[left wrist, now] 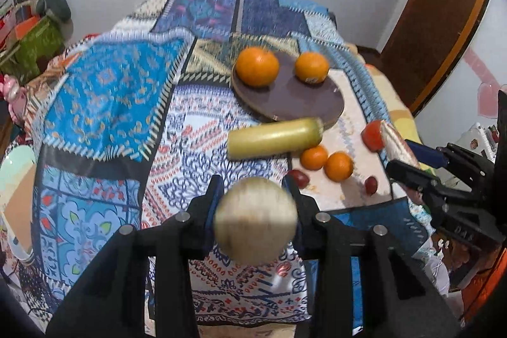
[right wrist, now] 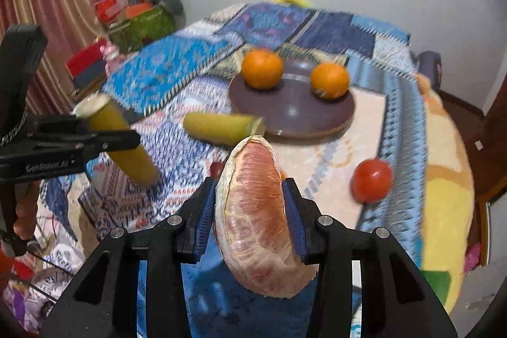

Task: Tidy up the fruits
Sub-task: 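Carry the cylinder and pomelo segment onto the purple plate with both tools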

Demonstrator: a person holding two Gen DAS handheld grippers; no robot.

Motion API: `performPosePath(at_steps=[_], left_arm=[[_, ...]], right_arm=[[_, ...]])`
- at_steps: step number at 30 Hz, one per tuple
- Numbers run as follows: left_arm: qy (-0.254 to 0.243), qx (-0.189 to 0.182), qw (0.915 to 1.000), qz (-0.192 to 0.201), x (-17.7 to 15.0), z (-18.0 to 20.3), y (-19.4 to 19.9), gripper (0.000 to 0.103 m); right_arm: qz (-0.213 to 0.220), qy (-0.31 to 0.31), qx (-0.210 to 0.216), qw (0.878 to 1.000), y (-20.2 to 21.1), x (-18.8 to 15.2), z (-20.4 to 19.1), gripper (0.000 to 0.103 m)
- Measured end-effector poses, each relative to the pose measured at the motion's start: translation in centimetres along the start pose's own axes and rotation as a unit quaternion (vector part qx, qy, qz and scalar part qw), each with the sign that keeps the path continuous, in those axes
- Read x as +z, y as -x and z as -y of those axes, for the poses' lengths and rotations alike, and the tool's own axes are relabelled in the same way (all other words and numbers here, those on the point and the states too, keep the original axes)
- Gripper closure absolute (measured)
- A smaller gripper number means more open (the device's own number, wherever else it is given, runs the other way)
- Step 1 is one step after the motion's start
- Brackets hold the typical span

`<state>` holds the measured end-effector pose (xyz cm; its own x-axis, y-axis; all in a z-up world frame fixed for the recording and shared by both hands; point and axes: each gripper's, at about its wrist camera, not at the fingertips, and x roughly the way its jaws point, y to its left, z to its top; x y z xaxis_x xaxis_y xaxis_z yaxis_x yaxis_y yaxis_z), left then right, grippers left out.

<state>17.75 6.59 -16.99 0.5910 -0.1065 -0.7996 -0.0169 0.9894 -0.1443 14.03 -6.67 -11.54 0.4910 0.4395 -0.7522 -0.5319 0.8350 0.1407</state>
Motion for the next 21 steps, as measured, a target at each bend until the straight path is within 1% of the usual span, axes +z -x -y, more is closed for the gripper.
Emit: performPosePath(at_steps=[5,11,16,21], left_arm=[[-0.007,0.0,0.9997,0.024,1.6,0.9,1.0,0.066],[-0.012,-0.006,0.9992,0.039,3.7,1.5,0.9,0.066],[-0.015,-0.013,0.999,0.041,5.6,1.9,-0.2,0.066],[-0.016,-0.019,0.9989,0.041,7.3,2.0,-1.6,0.066]], right_arm=[[0.032,-0.005,-0.019,0.999,1.3,1.7,0.9,0.064],[0.063,-0.022,-0.028,0.997,1.8,3.9,2.2,0.064],[0.076,-0.031,-0.031,0.996,1.2,5.3,3.4,0.064],[0.08,-0.04,-0.032,0.995,0.1,6.4,4.3,0.064]])
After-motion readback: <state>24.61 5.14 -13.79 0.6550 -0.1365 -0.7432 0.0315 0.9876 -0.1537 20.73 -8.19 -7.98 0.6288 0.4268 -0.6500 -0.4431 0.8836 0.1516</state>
